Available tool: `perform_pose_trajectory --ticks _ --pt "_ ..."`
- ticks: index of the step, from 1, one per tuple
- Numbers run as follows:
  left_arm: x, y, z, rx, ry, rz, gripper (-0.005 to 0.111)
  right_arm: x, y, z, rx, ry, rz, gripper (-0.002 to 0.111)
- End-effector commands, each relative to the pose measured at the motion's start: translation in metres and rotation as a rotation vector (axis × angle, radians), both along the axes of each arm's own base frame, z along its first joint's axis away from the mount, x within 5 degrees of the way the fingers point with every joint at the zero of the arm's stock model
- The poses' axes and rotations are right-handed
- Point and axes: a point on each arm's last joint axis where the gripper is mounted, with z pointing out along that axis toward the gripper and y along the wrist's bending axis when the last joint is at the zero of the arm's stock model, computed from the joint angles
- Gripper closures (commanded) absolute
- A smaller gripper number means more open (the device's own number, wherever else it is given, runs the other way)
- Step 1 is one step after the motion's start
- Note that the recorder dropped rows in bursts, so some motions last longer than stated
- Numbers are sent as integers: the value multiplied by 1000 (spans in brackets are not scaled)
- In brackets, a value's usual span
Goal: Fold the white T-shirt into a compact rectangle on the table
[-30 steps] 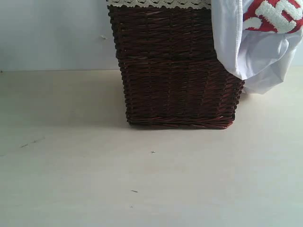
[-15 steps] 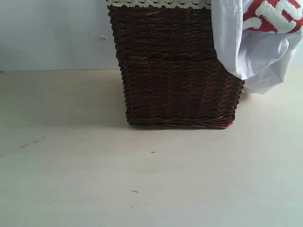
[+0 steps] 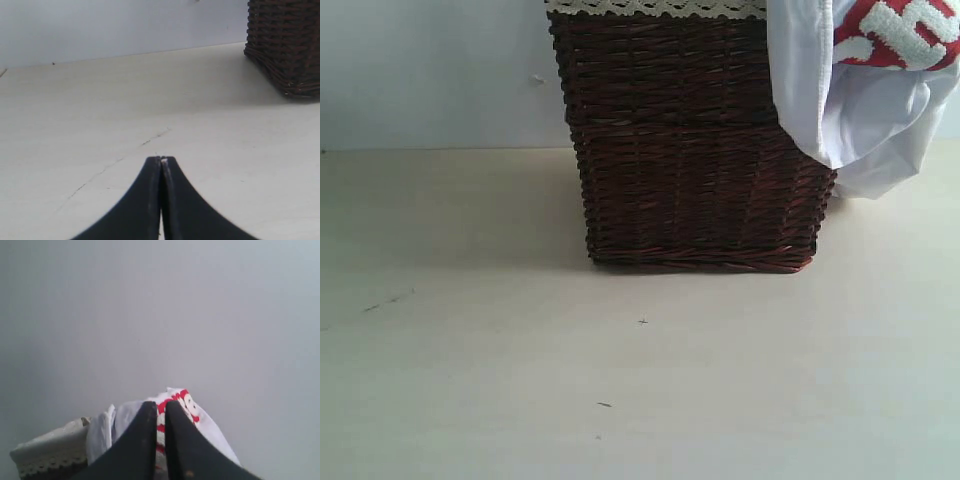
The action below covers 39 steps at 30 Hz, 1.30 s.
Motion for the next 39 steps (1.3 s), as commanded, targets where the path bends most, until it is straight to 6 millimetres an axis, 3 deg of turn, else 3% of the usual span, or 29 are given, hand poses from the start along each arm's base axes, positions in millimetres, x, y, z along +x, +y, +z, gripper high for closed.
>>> perform_pose_trajectory --ticks 1,5,8,12,17,24,28,32,39 --pt "1 -1 0 -7 -7 -8 106 6 -2 36 -28 51 -33 79" --pt "1 -1 0 -7 -7 -8 106 24 -7 71 -38 141 -67 57" --pt "1 -1 0 -7 -7 -8 106 42 -13 91 -72 262 -118 46" --pt "1 -1 0 -7 -7 -8 106 73 -15 117 -127 453 -102 44" --pt "1 -1 0 -7 -7 -8 106 131 4 139 -229 717 169 44" --pt "1 -1 0 -7 -7 -8 106 217 26 167 -252 742 435 44" --pt "1 -1 0 -7 -7 -8 106 257 40 166 -354 805 433 44" --pt "1 -1 0 -7 -7 -8 106 299 53 146 -387 902 392 44" --pt "1 -1 0 -7 -7 -8 106 347 61 127 -318 930 366 44"
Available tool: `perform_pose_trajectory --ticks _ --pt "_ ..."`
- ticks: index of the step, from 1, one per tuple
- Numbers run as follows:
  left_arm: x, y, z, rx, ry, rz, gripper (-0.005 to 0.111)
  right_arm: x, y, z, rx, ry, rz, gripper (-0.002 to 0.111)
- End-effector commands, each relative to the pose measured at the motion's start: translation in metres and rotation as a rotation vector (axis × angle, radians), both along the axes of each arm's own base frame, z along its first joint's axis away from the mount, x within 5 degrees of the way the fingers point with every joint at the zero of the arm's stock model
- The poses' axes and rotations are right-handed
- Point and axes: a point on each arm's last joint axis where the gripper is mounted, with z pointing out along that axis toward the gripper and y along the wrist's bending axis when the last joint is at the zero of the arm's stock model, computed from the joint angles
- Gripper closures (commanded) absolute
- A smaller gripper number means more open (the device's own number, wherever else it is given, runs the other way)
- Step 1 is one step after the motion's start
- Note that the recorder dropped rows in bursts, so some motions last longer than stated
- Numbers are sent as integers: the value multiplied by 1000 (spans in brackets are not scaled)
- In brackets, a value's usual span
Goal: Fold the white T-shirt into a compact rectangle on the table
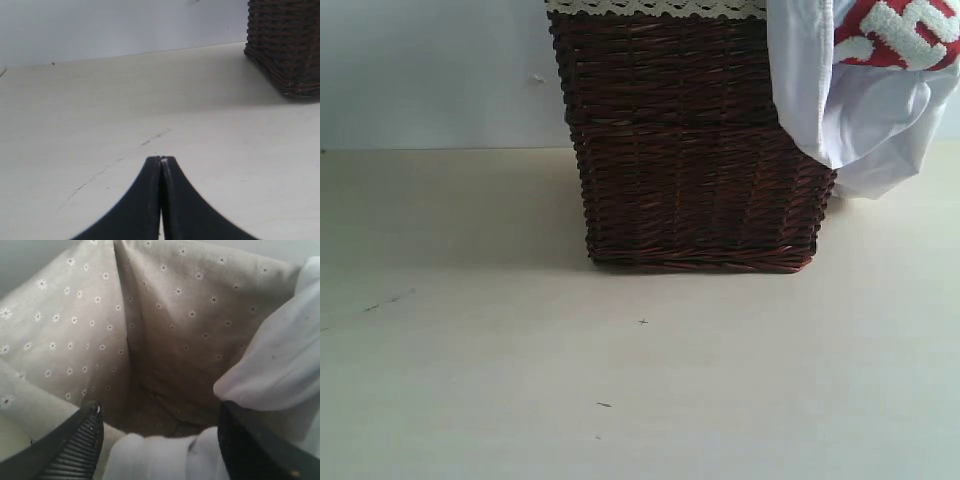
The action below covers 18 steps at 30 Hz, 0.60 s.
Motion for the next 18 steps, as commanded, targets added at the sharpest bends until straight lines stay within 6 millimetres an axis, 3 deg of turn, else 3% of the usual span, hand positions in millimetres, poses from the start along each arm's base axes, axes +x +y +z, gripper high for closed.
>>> perform_pose_trajectory --ticks 1,8,11,16,18 --pt "1 -1 0 -7 -7 -8 106 26 -1 -9 8 12 -71 44" --pt "1 -1 0 -7 -7 -8 106 38 -1 -23 0 70 -91 49" --pt "1 -1 0 -7 -7 -8 106 37 -1 -24 -5 76 -89 64" --pt "1 -1 0 -7 -7 -8 106 34 -1 -24 -69 81 -43 108" --pt "1 -1 0 -7 -7 -8 106 31 -1 -18 -68 61 -41 108"
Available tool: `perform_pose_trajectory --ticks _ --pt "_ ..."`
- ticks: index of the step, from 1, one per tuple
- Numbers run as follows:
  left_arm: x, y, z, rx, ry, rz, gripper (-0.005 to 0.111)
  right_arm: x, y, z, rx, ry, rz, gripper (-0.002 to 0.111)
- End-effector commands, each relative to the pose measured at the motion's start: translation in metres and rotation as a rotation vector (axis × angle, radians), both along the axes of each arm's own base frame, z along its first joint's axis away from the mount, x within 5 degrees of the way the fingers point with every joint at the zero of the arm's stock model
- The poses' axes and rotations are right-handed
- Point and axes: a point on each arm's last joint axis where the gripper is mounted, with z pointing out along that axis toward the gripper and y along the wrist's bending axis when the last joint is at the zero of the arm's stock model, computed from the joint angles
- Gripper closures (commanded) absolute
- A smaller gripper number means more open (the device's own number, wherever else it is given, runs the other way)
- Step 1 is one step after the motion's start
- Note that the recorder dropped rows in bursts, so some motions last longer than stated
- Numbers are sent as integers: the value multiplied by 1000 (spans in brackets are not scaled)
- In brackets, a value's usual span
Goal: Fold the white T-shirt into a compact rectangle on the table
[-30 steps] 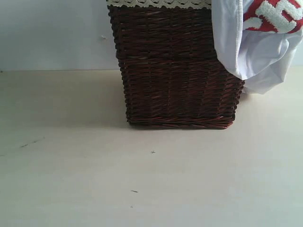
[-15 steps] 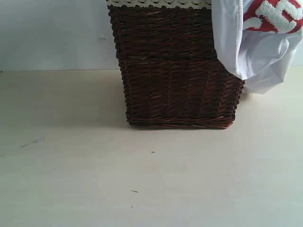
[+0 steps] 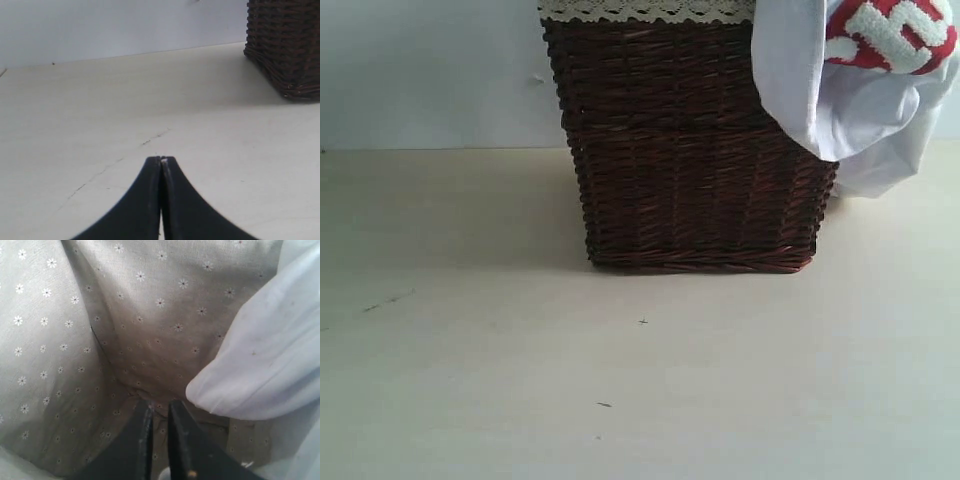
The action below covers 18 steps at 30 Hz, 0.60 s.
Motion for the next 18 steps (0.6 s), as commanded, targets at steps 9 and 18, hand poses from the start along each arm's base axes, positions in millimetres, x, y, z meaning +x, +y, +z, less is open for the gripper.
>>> perform_pose_trajectory --ticks 9,18 --pt "1 -1 0 -7 -7 -8 106 -48 -7 76 -42 -245 10 108" --pt "1 -1 0 -7 -7 -8 106 -100 -20 147 -130 -372 -29 108"
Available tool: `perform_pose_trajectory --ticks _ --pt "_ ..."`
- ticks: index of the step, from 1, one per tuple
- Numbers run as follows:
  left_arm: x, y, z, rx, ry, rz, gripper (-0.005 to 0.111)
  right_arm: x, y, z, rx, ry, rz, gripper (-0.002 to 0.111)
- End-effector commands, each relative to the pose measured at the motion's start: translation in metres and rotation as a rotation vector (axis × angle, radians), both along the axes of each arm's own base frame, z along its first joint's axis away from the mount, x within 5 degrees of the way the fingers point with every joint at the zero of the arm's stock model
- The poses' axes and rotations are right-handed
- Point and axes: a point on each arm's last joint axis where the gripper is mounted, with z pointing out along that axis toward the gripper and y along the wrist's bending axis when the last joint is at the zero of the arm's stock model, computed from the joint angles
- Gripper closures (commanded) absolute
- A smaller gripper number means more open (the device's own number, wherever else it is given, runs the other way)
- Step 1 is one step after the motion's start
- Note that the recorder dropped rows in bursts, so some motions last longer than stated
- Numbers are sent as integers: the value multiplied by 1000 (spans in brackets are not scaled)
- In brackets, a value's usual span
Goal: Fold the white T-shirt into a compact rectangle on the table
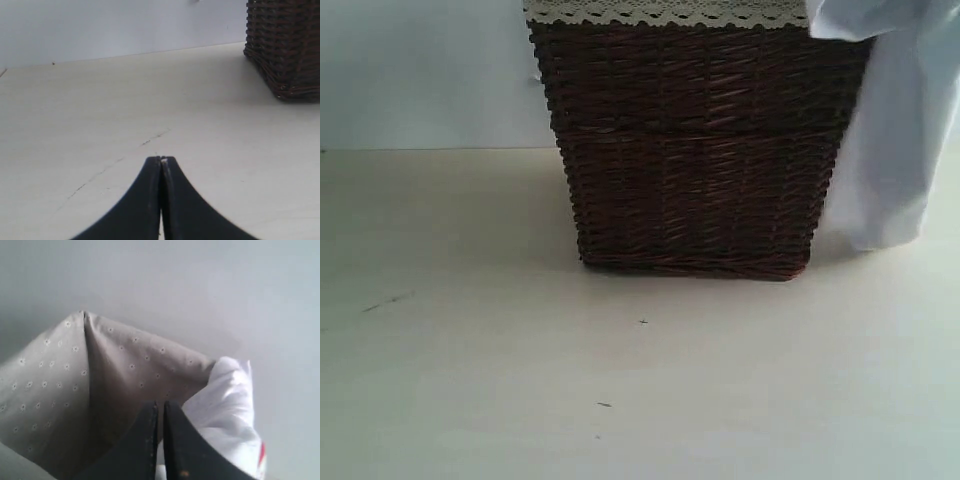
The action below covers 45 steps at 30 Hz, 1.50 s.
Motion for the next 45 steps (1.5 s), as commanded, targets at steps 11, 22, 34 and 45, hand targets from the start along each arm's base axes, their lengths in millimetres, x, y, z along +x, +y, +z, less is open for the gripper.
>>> perform_pose_trajectory --ticks 11,22,34,45 --pt "1 -1 0 -7 -7 -8 106 -108 -22 98 -67 -281 -85 108" --pt "1 -1 0 -7 -7 -8 106 -165 -26 124 -19 -440 -68 108" --pt "1 -1 0 -7 -7 -8 106 -180 -25 120 -12 -367 -47 108" --pt "1 -1 0 -7 -7 -8 106 -219 -25 142 77 -566 2 108"
